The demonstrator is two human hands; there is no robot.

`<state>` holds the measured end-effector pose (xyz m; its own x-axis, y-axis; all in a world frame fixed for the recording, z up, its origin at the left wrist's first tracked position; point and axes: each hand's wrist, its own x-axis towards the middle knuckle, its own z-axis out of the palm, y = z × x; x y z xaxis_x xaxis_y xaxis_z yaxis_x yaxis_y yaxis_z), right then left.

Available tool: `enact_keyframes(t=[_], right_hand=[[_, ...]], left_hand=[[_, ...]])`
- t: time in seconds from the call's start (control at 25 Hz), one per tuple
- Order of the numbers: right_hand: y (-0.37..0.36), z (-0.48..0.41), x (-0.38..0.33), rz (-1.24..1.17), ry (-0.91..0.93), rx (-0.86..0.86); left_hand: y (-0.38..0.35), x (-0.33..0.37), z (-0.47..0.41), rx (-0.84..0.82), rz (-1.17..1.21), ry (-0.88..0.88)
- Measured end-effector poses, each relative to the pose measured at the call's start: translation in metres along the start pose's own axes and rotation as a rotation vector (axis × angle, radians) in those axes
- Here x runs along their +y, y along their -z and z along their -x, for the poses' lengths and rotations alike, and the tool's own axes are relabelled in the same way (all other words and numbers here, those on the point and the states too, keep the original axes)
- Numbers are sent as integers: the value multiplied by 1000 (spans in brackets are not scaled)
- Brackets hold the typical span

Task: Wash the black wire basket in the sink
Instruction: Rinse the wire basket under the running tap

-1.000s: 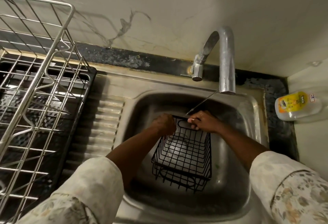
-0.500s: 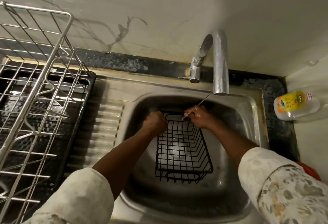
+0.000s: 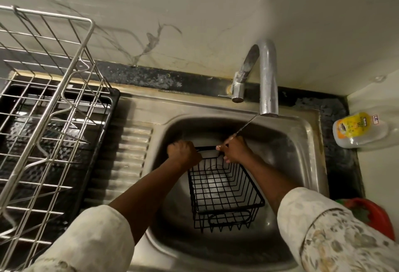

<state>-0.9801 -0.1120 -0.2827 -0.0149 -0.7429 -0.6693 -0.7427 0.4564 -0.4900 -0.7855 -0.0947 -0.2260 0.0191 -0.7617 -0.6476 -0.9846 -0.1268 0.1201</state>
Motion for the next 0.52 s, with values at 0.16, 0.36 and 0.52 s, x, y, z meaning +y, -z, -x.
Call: enact_keyframes(t=[0.16,0.36,0.52], right_hand=[[6,-2,-4,219,185,-84],[7,-11,11,259,248,-110],[7,-17,16,331,237,-74]], left_hand=[[3,24,-8,-38,26,-274],[-12,39,-13,-33,-133,-397],[-11,37,-12,-81,-114,-379]])
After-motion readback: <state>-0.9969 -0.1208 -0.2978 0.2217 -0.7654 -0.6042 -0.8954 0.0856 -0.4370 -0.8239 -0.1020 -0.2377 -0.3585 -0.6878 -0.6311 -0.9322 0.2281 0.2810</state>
